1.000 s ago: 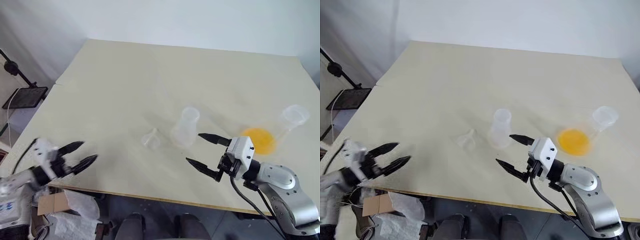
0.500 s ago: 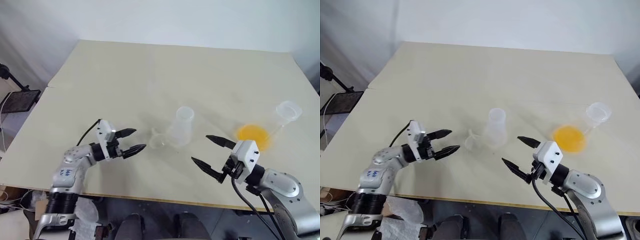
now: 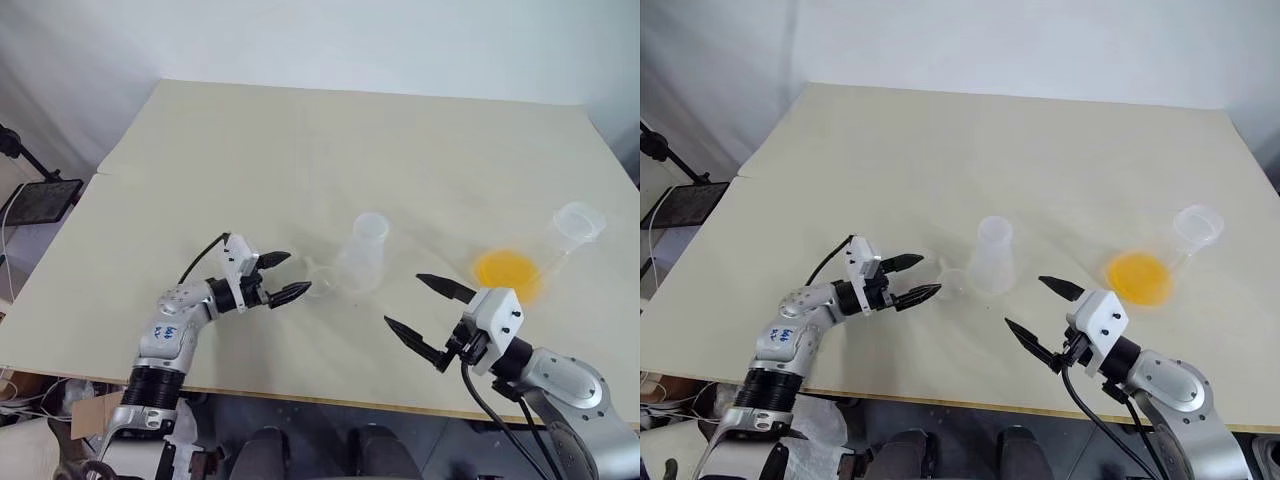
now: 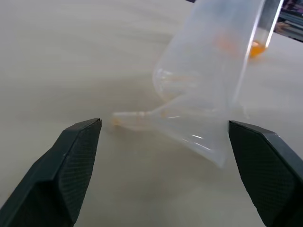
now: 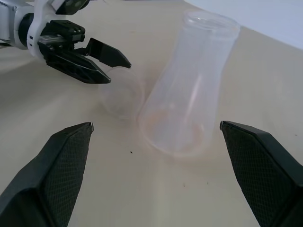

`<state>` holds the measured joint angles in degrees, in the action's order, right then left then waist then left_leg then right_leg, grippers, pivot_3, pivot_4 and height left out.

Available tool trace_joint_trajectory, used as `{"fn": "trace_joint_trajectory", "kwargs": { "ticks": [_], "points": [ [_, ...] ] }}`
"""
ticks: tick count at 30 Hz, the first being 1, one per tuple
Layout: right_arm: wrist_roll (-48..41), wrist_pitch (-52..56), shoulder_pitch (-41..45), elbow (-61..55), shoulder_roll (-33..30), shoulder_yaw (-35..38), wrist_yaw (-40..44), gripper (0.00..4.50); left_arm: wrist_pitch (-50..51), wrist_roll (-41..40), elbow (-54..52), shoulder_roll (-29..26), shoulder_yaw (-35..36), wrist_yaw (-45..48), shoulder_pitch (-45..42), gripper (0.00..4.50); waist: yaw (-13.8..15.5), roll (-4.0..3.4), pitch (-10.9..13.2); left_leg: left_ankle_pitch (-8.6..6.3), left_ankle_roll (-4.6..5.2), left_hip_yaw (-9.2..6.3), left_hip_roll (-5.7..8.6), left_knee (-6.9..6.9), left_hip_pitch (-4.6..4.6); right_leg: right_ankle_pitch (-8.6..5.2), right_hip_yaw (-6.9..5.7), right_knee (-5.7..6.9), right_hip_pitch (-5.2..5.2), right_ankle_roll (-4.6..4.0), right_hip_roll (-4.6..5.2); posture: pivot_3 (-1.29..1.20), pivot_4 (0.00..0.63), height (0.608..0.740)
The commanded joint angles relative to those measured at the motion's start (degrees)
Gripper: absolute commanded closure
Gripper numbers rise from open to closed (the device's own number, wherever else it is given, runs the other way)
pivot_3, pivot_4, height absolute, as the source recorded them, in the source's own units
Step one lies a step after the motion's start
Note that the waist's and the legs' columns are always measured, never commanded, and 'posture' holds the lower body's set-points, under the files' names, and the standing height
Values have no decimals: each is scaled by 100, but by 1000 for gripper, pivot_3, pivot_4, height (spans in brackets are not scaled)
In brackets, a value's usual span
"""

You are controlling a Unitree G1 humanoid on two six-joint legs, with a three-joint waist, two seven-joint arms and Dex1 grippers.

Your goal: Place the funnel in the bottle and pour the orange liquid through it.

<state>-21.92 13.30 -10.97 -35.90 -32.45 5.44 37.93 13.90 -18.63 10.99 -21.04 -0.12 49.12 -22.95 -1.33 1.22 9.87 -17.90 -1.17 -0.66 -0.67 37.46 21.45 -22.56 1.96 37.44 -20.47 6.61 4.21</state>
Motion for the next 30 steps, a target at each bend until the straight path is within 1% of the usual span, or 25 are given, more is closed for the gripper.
{"fn": "trace_joint_trajectory", "kwargs": {
  "ticks": [1, 5, 6, 7, 8, 9, 12, 13, 17, 20, 22, 25, 26, 28, 30],
  "points": [
    [-24, -182, -46, -194, 35, 141, -40, 0, -105, 69, -96, 35, -25, -113, -34, 876, -2, 0, 0, 0, 0, 0, 0, 0, 0, 0, 0, 0, 0, 0, 0, 0, 150, 740],
    [-7, -223, 19, -142, 46, 97, -44, 0, -110, 84, -119, 46, -45, -130, -3, 2240, -15, 0, 0, 1, -2, 1, -1, -1, -1, 0, 1, 0, -1, 0, -1, 0, 150, 740],
    [4, -244, 48, -117, 51, 81, -37, 0, -128, 107, -134, 24, -17, -171, 13, 2554, -14, 0, 0, 2, -3, 0, -1, -1, -1, 0, 1, 0, -1, 0, -2, 0, 150, 740],
    [14, -258, 67, -100, 54, 70, -31, 0, -145, 125, -143, 6, 2, -199, 24, 2753, -13, 0, 0, 2, -4, 0, -1, -1, -1, 0, 1, 0, 0, 0, -2, 0, 150, 740],
    [23, -269, 98, -73, 61, 53, -23, 0, -153, 148, -144, -20, 20, -229, 33, 3146, -13, 0, 0, 2, -4, 0, -1, 0, -1, 0, 1, 0, -1, 0, -1, 0, 150, 740],
    [26, -276, 126, -51, 68, 40, -13, 0, -163, 144, -148, -40, 34, -226, 43, 3398, -13, 0, 0, 2, -4, 0, -1, 0, -1, 0, 1, 0, -1, 0, -1, 0, 150, 740],
    [28, -292, 162, -16, 81, 29, 4, 0, -184, 138, -141, -58, 26, -238, 43, 4349, -7, 0, 0, 3, -4, 0, -1, -1, 0, 0, 1, 0, -1, 0, -1, 0, 150, 740],
    [36, -297, 178, 0, 85, 17, -1, 0, -183, 116, -131, -49, 39, -245, 36, 4449, -7, 0, 0, 2, -4, 0, -1, -1, 0, 0, 0, 0, -1, 0, -1, 0, 150, 740],
    [48, -323, 215, 46, 97, -5, -14, 0, -180, 51, -112, -30, 79, -228, 21, 4449, -6, 0, 0, 2, -4, 0, -1, -1, 0, 0, 0, 0, -1, 0, 0, 0, 150, 740],
    [46, -328, 200, 39, 109, 1, -31, 0, -64, -68, -130, -132, 150, -73, -40, 4449, -11, 0, 0, 2, -4, 0, -1, -1, 0, 0, 0, 0, -1, 0, 0, 0, 150, 740],
    [38, -325, 165, 15, 110, 22, -36, 0, 241, -369, -158, -390, 351, 249, -181, 4449, -17, 0, 0, 3, -4, 0, -1, -2, 0, 0, 0, 0, -1, 0, -1, 0, 150, 740],
    [3, -355, 61, -44, 82, 122, -4, 0, 815, -836, -162, -1090, 564, 1052, -512, 4449, -26, 0, 1, 4, -8, -1, -5, -4, 0, 0, 0, 1, -4, -1, -5, 0, 150, 740],
    [-9, -368, 34, -57, 72, 154, 6, 0, 928, -931, -157, -1250, 579, 1240, -589, 4449, -24, -1, 2, 5, -8, -3, -5, -5, 0, 0, 0, 2, -5, -1, -6, 0, 150, 740],
    [-37, -450, -67, -107, 63, 310, 10, 0, 1264, -1148, -22, -1695, 603, 1800, -921, 4449, -21, -4, 4, 5, -9, -3, -3, -6, -1, 0, -1, 3, -4, -1, -3, 0, 150, 740],
    [-22, -599, -203, -260, 126, 524, -91, 0, 1951, -1360, 130, -2093, 518, 2220, -1544, 4449, -2, -7, 6, 4, -7, -5, 3, -5, 1, 0, -4, 0, 0, -1, 1, 0, 150, 740]
  ]
}}
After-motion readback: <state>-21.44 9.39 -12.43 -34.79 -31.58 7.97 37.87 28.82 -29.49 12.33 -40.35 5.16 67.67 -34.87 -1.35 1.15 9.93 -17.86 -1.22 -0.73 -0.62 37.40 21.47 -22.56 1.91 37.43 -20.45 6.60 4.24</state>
